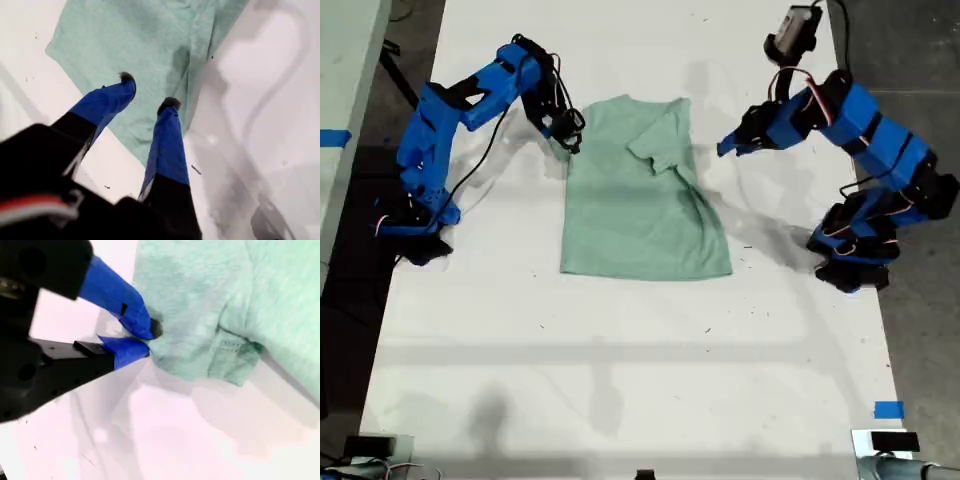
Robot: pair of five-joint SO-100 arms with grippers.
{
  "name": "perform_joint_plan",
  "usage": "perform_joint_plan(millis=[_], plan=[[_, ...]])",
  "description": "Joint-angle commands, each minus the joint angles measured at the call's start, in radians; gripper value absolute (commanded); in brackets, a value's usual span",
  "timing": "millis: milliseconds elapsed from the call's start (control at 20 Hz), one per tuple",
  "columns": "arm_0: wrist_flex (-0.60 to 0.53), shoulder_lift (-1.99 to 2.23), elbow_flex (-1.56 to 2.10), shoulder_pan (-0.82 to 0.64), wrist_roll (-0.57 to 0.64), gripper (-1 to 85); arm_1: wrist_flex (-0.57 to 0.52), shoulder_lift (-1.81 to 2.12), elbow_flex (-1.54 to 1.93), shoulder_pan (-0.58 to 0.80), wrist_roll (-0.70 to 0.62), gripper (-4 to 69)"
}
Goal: Fold t-shirt
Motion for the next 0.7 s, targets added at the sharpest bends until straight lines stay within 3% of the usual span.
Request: perform_joint_plan(millis=[0, 250, 650], plan=[[0.034, 0.040, 0.005, -0.035, 0.006, -0.1, -0.023, 0.107, 0.025, 0.000, 0.015, 13.4], [0.095, 0.325, 0.083, -0.023, -0.011, -0.1, -0.031, 0.140, 0.087, 0.003, 0.023, 11.7], [0.098, 0.652, 0.272, 0.008, -0.038, -0.1, -0.067, 0.138, 0.115, 0.012, 0.017, 10.0]])
